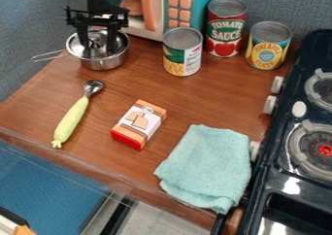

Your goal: Move the silver lid from the silver bowl to the table

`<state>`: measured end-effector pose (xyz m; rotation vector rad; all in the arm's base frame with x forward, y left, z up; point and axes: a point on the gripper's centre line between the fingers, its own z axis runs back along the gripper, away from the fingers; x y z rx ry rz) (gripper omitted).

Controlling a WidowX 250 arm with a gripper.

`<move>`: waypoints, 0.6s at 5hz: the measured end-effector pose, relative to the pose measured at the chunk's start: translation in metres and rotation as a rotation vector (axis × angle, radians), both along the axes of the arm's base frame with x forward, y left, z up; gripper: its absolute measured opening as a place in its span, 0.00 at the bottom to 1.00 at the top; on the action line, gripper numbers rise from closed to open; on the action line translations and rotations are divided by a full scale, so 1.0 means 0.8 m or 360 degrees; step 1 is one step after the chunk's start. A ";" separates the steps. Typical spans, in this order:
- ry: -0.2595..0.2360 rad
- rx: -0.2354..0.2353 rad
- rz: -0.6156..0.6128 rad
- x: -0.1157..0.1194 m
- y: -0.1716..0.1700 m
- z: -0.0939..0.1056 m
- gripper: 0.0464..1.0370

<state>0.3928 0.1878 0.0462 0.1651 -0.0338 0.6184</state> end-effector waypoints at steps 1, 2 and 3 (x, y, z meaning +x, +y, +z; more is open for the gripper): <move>-0.0009 0.0021 0.0013 0.001 0.002 0.000 0.32; -0.0011 0.0010 0.0003 0.000 0.000 -0.001 0.24; -0.0020 -0.0007 -0.0005 0.001 -0.003 0.002 0.24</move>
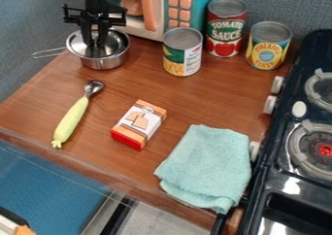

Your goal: Move the silver lid from the silver bowl to the table

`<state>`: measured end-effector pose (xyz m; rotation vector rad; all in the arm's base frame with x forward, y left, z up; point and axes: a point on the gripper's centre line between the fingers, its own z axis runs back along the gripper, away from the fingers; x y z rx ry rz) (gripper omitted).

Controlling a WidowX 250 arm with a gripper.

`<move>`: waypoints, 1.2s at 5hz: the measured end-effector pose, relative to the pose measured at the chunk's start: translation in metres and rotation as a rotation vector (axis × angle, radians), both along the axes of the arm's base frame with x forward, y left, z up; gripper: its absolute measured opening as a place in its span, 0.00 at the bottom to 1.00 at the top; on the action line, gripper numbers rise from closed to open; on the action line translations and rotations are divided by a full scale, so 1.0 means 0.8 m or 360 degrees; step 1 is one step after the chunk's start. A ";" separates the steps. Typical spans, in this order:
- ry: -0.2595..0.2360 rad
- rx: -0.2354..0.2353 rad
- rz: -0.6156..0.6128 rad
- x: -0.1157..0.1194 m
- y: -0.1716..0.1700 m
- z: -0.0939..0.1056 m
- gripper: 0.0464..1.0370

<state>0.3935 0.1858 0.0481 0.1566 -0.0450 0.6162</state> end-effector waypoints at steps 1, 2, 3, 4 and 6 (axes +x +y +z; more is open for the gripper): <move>0.0004 -0.0056 -0.0002 -0.002 -0.009 0.005 0.24; -0.0068 -0.0053 -0.0022 0.001 -0.012 0.031 0.24; -0.0113 -0.0069 -0.0027 -0.001 -0.017 0.050 0.24; -0.0158 -0.0070 -0.0050 -0.009 -0.023 0.073 0.24; -0.0198 -0.0096 -0.0137 -0.031 -0.051 0.097 0.24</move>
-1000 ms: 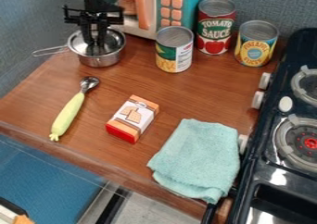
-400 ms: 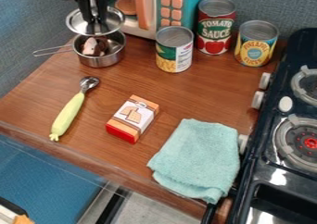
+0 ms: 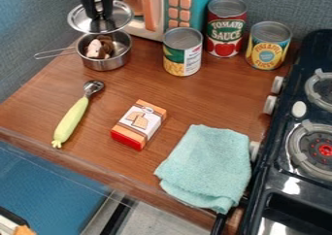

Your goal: Move the silver lid from the silver bowl to the table

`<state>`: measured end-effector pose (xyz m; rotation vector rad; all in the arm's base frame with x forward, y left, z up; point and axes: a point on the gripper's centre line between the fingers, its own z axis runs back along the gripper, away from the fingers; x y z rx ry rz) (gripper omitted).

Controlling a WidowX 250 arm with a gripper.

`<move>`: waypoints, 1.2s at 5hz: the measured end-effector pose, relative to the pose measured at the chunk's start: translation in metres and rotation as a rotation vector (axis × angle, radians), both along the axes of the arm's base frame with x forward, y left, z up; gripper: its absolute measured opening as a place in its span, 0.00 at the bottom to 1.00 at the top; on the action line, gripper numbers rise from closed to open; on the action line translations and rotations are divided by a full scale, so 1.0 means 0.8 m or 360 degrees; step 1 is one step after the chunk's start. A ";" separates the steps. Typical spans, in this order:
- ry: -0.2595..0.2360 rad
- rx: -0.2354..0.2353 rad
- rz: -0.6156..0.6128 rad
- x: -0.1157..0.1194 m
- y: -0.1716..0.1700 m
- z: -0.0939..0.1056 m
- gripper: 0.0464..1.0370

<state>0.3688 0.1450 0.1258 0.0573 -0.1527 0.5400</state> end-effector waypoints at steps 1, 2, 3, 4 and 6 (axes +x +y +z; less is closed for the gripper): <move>0.0033 -0.0024 -0.0084 -0.011 -0.032 -0.007 0.24; 0.0034 -0.0028 -0.0155 -0.014 -0.060 -0.007 0.24; 0.0047 -0.0035 -0.0223 -0.017 -0.090 -0.015 0.24; 0.0050 -0.0016 -0.0326 -0.015 -0.127 -0.018 0.24; 0.0032 0.0003 -0.0524 -0.010 -0.195 -0.016 0.24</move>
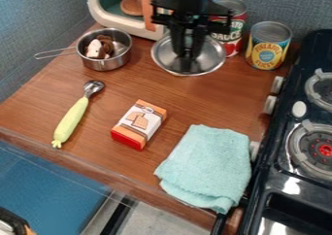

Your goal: Move the silver lid from the silver bowl to the table

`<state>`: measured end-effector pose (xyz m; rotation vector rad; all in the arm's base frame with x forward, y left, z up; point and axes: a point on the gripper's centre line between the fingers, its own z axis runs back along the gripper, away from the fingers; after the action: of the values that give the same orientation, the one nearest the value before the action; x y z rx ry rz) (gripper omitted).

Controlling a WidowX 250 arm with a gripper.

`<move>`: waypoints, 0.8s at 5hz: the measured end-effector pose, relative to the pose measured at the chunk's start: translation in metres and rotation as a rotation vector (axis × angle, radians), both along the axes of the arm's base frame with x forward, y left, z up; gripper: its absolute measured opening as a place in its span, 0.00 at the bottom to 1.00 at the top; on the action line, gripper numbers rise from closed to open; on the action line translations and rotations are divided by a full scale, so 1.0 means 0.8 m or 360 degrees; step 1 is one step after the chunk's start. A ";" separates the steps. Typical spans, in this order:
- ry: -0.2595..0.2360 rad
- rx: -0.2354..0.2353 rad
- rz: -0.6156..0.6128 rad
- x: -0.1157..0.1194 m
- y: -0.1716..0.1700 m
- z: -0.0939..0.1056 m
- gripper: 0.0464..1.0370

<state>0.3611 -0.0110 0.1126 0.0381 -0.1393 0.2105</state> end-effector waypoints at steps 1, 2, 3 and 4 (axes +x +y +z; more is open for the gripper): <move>-0.0032 -0.0003 -0.0022 0.008 -0.009 0.006 0.24; 0.0030 0.0021 -0.0027 0.014 -0.007 -0.018 0.24; 0.0011 0.0047 -0.0037 0.022 -0.004 -0.025 0.24; 0.0033 0.0044 -0.0032 0.026 -0.005 -0.039 0.24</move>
<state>0.3815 -0.0151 0.0813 0.0664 -0.1221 0.1883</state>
